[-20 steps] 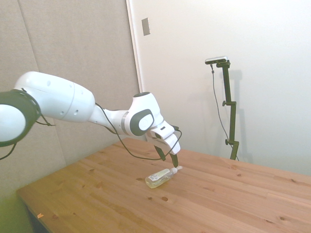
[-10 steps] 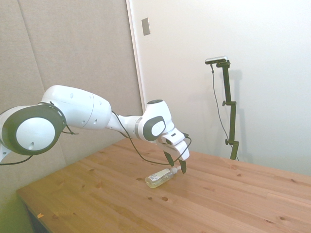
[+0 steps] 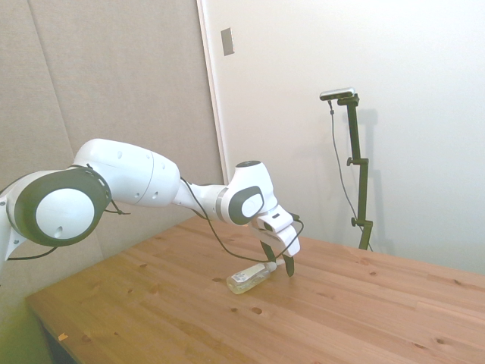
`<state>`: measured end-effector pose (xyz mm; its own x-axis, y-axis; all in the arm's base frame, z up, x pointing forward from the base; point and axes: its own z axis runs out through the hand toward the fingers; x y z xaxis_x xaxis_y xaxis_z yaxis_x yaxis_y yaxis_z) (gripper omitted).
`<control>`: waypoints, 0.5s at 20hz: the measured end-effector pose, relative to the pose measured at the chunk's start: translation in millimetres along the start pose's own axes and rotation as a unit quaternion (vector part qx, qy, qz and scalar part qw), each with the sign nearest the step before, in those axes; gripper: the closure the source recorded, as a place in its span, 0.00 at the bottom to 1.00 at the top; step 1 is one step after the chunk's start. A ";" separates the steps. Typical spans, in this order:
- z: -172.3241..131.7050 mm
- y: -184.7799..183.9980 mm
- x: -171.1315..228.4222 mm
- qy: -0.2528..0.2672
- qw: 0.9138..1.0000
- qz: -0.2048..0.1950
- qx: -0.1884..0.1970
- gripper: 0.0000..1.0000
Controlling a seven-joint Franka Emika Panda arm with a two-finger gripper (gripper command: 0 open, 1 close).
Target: Stand the sanitizer
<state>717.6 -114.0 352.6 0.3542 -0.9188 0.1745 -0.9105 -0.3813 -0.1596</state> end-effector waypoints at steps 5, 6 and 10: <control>0.1 -0.4 0.7 -0.006 1.000 0.008 0.004 1.00; 0.0 -0.5 0.7 -0.008 1.000 0.009 0.005 1.00; -0.8 -0.6 0.3 -0.015 1.000 0.018 0.001 1.00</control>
<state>718.1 -113.9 353.6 0.3281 -0.9342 0.1403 -0.9222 -0.3489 -0.1665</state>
